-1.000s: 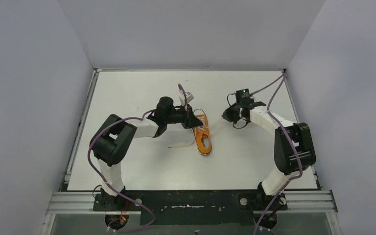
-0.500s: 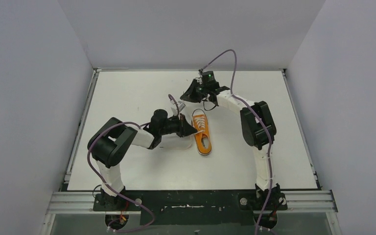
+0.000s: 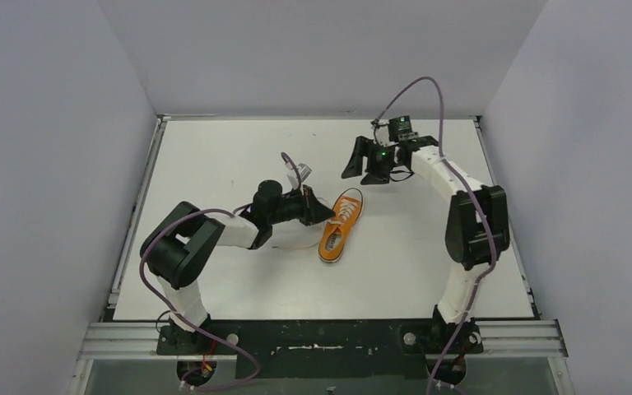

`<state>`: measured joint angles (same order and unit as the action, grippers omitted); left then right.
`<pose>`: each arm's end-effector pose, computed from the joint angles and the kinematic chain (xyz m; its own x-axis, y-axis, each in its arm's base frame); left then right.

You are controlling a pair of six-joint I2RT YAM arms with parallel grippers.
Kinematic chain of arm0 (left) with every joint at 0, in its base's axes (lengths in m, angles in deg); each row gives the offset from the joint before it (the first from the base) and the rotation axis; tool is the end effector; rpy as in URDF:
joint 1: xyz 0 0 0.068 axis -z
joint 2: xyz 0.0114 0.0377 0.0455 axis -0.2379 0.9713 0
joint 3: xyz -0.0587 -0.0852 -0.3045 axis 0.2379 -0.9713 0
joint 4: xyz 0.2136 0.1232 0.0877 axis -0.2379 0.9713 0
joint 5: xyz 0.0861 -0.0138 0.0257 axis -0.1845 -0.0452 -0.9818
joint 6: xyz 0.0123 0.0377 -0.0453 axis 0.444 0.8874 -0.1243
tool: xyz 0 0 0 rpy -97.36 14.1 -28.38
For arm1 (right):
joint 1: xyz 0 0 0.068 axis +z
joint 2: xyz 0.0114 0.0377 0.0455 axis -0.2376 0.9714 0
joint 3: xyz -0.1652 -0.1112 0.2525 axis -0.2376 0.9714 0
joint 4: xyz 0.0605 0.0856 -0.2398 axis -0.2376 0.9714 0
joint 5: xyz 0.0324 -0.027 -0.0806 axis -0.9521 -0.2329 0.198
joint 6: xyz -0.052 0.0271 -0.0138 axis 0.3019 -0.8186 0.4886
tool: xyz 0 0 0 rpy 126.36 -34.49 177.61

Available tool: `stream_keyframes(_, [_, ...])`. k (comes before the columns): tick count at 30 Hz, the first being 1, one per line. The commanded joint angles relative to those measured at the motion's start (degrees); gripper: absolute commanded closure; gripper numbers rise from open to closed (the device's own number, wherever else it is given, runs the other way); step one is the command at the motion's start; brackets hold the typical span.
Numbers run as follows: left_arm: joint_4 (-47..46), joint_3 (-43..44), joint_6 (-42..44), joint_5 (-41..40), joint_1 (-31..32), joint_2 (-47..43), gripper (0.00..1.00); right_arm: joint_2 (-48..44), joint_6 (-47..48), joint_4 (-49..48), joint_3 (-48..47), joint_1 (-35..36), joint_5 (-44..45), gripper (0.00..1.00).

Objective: Tie the shoes

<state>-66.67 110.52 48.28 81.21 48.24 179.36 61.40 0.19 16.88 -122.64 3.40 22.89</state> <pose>0.2917 -0.2289 0.2043 -0.6821 -0.1334 -0.7190 0.6250 0.4042 -0.6679 0.4318 0.1614 0.2605 -0.9641 0.0831 -0.2521 -0.1224 0.7038 0.6998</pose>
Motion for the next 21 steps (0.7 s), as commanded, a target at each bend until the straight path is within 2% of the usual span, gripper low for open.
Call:
stream_keyframes(1, [2.4, 5.7, -2.5, -1.0, 0.7, -2.2, 1.00, -17.7, 5.9, 0.0, 12.3, -0.2, 3.4, 0.29])
stream_keyframes(3, [3.0, 6.8, -3.2, -0.1, 0.8, -1.8, 1.00, -23.3, 5.7, -4.3, 21.4, 1.9, 5.7, 0.28])
stream_keyframes(7, [4.6, 8.0, -4.5, 1.2, 1.0, -1.3, 1.00, -31.6, 2.2, -18.4, 33.2, 6.4, 6.9, 0.30])
stream_keyframes(10, [5.6, 8.1, -5.0, 1.5, 1.2, -1.5, 1.00, -32.9, -3.0, -31.0, 39.2, 10.1, 6.9, 0.38])
stream_keyframes(12, [6.4, 8.0, -5.1, 1.6, 1.2, -1.6, 1.00, -33.2, -5.7, -31.1, 40.9, 10.8, 13.1, 0.47])
stream_keyframes(13, [6.4, 7.9, -5.3, 1.6, 1.3, -1.7, 1.00, -33.4, -7.5, -28.5, 41.2, 10.0, 17.4, 0.52])
stream_keyframes(14, [6.3, 7.8, -5.6, 1.8, 1.3, -1.8, 1.00, -33.4, -9.9, -25.5, 42.0, 8.0, 20.9, 0.52])
stream_keyframes(15, [6.2, 7.7, -5.8, 1.8, 1.4, -1.9, 1.00, -33.2, -12.4, -25.8, 43.2, 5.4, 21.9, 0.48])
stream_keyframes(18, [5.5, 7.0, -6.1, 1.5, 1.6, -2.4, 1.00, -31.4, -17.0, -32.2, 46.6, -1.0, 16.0, 0.48])
stream_keyframes(21, [5.0, 6.7, -6.6, 1.2, 1.6, -2.6, 1.00, -26.5, -16.6, -34.1, 43.0, -2.7, 13.0, 0.45])
